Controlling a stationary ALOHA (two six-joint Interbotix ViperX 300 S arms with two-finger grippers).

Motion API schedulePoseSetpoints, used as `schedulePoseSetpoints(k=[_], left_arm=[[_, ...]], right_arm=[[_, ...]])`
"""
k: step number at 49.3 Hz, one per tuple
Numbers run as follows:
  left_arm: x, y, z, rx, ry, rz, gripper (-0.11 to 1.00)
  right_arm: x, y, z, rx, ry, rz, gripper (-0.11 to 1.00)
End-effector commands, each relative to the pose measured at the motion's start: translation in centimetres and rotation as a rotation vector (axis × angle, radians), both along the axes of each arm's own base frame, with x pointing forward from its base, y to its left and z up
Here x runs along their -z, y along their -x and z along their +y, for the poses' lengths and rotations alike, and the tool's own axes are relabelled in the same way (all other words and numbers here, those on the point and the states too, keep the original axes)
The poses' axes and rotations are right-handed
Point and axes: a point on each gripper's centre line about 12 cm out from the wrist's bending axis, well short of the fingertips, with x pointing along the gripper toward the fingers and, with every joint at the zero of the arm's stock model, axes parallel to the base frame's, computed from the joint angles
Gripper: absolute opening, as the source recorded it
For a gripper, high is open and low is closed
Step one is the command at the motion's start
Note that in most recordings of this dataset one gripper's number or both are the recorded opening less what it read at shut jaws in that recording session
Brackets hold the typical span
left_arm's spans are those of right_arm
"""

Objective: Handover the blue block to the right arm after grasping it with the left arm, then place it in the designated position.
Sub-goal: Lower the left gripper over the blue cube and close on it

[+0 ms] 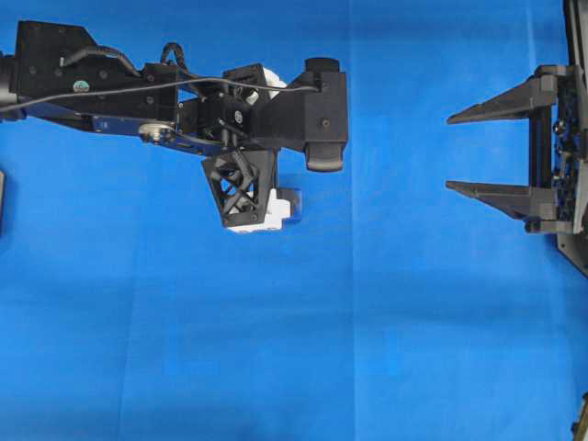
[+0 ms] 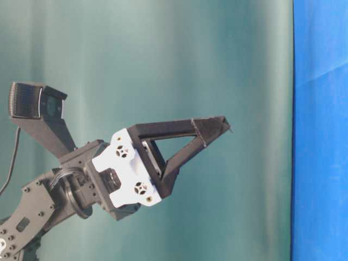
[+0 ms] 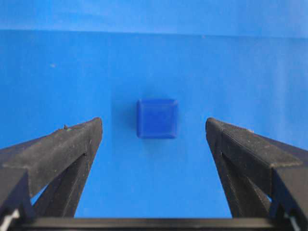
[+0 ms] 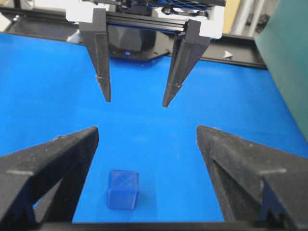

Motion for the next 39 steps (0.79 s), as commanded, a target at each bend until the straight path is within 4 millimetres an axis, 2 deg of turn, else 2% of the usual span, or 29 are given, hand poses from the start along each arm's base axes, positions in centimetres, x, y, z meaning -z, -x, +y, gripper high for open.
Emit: schedulePoseSetpoints(k=[1,16,21,26,39], left_arm=[[-1.4,-0.2,-0.1,0.002,-0.003,-0.041,0.92],[-0.2,-0.1,-0.1,0.002,-0.003,-0.051,0.92],[1.8,-0.3,-0.1,0.003,0.000,-0.049,0.92],[4.8,-0.6,-0.1,0.004,-0.001,-0.021,0.92],[9.7,-0.9,-0.1,0.003,0.002,-0.028,0.92]], right_arm=[[-1.0,-0.3,0.0,0.000,-0.002,-0.025,0.94],[-1.0,-0.3,0.0,0.000,-0.002,-0.025,0.94],[-1.0,-0.4,0.0,0.000,-0.002,-0.022,0.94],[-0.8,-0.5,0.0,0.000,-0.002,-0.015,0.94],[-0.1,-0.8,0.0,0.001,-0.003,0.006,0.94]])
